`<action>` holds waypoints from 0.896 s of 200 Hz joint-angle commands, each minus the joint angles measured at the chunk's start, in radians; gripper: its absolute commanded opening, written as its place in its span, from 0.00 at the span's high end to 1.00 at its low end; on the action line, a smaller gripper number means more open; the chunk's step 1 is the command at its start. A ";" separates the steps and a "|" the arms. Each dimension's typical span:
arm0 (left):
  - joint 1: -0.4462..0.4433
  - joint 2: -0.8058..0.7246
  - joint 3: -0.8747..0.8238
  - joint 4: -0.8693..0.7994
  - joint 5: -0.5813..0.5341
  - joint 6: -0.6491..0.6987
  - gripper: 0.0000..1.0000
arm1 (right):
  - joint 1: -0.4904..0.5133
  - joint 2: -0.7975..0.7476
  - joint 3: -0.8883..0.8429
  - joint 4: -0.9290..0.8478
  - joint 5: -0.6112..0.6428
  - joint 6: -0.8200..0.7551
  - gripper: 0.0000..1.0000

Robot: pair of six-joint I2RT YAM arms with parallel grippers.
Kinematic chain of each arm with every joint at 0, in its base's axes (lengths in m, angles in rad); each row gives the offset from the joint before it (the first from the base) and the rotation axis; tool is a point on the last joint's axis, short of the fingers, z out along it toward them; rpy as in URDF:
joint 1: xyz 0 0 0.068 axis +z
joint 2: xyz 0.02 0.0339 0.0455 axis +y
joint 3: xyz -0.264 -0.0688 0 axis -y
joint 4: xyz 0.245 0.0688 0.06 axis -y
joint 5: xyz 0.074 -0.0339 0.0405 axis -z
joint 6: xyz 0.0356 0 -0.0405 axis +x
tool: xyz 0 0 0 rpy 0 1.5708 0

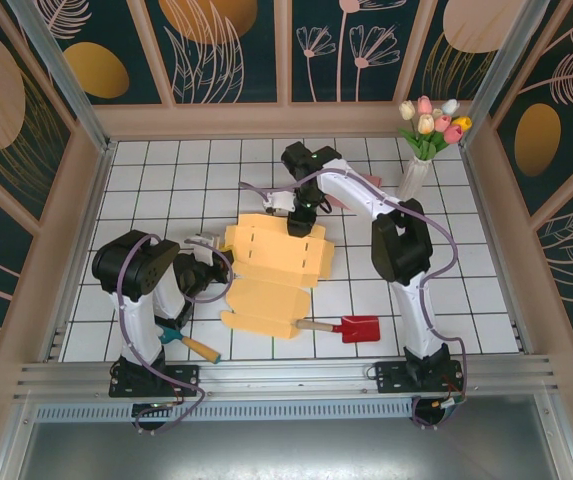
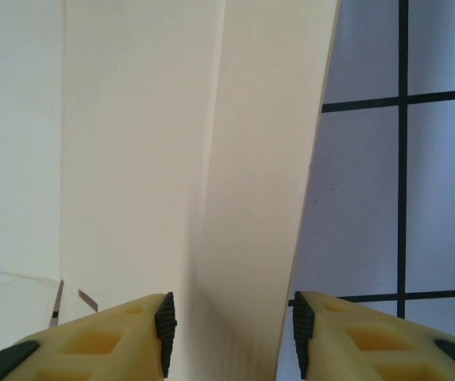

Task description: Fold the paper box

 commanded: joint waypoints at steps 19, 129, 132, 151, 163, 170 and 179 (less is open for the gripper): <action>0.001 0.016 0.000 0.239 0.018 0.017 1.00 | 0.000 -0.007 -0.003 -0.060 0.005 0.008 0.56; 0.000 0.016 0.005 0.227 0.012 0.010 1.00 | -0.002 -0.048 -0.055 -0.068 0.025 -0.001 0.74; 0.001 0.016 0.005 0.228 0.012 0.011 1.00 | -0.001 -0.050 -0.058 -0.067 0.027 0.000 0.76; 0.001 0.015 0.006 0.227 0.013 0.010 1.00 | 0.000 -0.065 -0.081 -0.058 0.044 -0.005 0.92; 0.000 0.014 0.006 0.224 0.012 0.010 1.00 | 0.001 -0.075 -0.092 -0.053 0.055 -0.006 0.99; 0.000 0.013 0.006 0.224 0.012 0.009 1.00 | 0.002 -0.080 -0.095 -0.053 0.059 -0.006 1.00; 0.000 0.007 0.005 0.223 0.008 0.003 1.00 | 0.004 -0.091 -0.096 -0.052 0.063 -0.009 1.00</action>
